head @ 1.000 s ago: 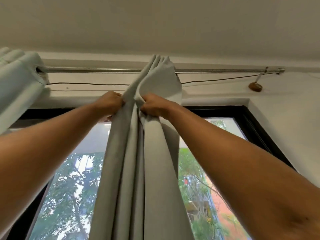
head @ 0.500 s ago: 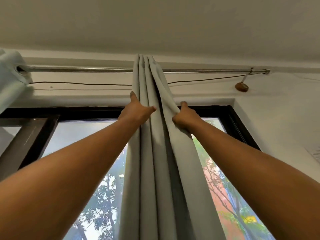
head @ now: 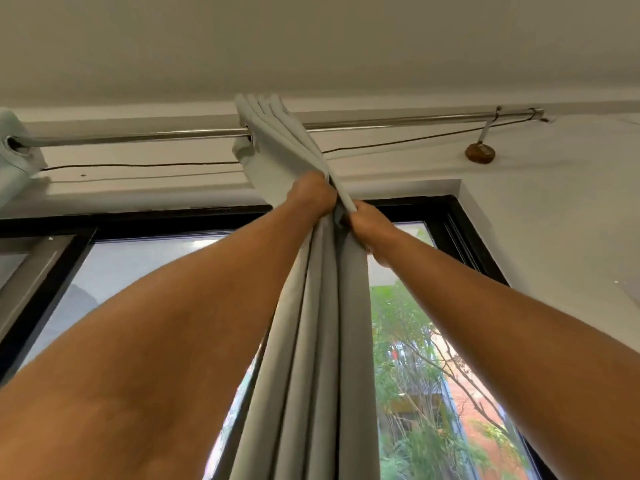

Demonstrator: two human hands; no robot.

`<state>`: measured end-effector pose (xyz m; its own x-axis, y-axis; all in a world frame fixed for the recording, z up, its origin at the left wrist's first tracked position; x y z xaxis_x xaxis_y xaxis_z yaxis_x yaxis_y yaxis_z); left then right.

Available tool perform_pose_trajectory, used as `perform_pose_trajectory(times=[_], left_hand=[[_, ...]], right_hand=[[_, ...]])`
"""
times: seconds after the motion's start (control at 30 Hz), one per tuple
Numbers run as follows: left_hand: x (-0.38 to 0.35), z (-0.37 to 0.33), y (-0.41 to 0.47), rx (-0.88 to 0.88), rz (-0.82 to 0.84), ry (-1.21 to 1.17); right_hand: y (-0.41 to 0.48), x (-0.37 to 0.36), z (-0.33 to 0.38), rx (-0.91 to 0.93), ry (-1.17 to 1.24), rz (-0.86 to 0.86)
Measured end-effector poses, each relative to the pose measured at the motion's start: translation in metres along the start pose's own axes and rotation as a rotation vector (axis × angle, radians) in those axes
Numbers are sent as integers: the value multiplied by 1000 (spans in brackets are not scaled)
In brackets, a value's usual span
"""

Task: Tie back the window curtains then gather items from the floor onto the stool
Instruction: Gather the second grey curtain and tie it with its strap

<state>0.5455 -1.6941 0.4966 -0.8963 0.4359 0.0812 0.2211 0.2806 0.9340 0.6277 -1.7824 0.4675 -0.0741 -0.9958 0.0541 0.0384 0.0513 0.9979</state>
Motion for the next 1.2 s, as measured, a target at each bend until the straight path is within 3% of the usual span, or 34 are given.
perform_pose_trajectory(times=[0.07,0.17,0.27,0.33,0.6,0.8,1.0,1.2], left_hand=[[-2,1,2,-2,24,-30],[8,42,2,65,95,-114],[29,86,-7,104,79,-222],[44,108,-20,104,37,-259],[79,183,-121,80,65,-203],[78,242,-240,166,190,-363],[77,276,-357,232,289,-456],[67,288,-448,139,269,-220]], right_hand=[[1,6,-5,-30,83,-12],[-6,-19,1,-67,197,145],[-25,-64,17,-81,152,321],[-40,-93,29,-77,133,346],[-161,-138,59,46,-196,256],[-306,-135,64,13,-353,265],[-411,-112,97,134,-481,38],[-452,-113,99,3,-469,-31]])
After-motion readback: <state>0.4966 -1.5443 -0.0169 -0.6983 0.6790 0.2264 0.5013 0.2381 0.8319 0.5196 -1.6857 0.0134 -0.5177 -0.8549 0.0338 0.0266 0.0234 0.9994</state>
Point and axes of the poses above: each hand's wrist, its own y-axis towards the middle knuckle, its own x-axis out of the back of the hand, z = x × y, the point moved 9 cm from there along y, towards the middle knuckle, and after that the axes turned 13 degrees about x, right-handed, at the moved point
